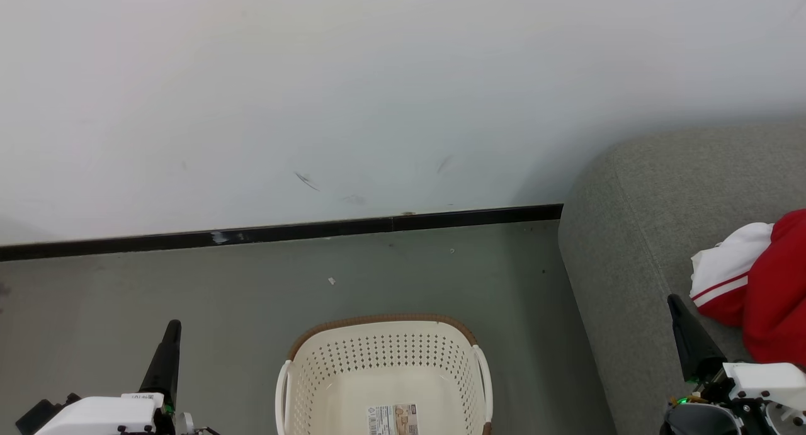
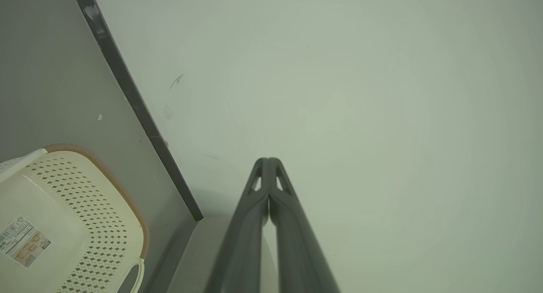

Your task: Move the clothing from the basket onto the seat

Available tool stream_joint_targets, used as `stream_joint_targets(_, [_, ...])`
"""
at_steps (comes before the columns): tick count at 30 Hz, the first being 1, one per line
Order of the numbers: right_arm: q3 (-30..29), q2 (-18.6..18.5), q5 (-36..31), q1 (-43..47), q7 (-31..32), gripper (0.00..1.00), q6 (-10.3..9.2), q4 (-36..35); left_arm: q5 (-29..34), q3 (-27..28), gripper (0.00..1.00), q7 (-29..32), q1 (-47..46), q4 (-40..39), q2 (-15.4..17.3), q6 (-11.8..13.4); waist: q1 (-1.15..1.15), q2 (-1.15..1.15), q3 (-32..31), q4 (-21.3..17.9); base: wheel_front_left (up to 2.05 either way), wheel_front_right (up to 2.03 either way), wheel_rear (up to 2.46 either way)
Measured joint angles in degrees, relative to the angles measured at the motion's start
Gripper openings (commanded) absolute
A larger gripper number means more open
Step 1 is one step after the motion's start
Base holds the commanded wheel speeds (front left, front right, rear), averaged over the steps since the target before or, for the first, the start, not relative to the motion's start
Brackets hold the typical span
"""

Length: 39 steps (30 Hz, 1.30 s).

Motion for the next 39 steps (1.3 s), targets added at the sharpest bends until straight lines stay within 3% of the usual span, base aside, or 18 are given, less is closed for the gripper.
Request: stream_joint_targets(39, [0.00, -0.05, 0.00, -0.79, 0.01, 0.00, 0.00, 0.30, 0.00, 0.09, 0.00, 0.01, -0.08, 0.33, -0.02, -0.21, -0.01, 0.00, -0.02, -0.01, 0.00, 0.00, 0.00])
